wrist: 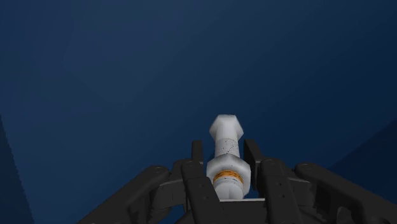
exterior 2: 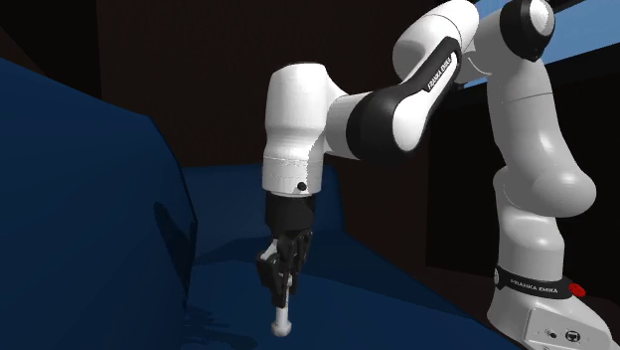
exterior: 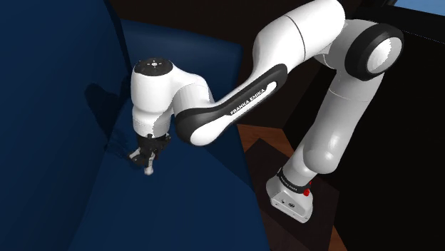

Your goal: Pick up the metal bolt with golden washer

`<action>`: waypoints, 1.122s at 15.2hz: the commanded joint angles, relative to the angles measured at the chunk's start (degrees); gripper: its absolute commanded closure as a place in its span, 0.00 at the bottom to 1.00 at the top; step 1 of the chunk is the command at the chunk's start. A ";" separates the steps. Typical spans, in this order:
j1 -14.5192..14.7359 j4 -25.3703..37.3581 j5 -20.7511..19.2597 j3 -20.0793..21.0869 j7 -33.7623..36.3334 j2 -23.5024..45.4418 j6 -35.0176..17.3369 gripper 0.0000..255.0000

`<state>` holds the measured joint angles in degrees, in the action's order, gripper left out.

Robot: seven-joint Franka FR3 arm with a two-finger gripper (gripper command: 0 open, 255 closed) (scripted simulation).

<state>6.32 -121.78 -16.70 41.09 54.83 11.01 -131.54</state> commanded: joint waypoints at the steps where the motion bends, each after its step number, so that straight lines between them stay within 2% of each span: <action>1: -0.24 0.18 0.64 0.15 -0.54 -0.59 0.65 1.00; 11: -1.40 3.39 5.85 1.30 -4.55 -5.53 7.09 1.00; 17: -1.67 5.12 7.52 1.45 -5.89 -7.21 9.92 1.00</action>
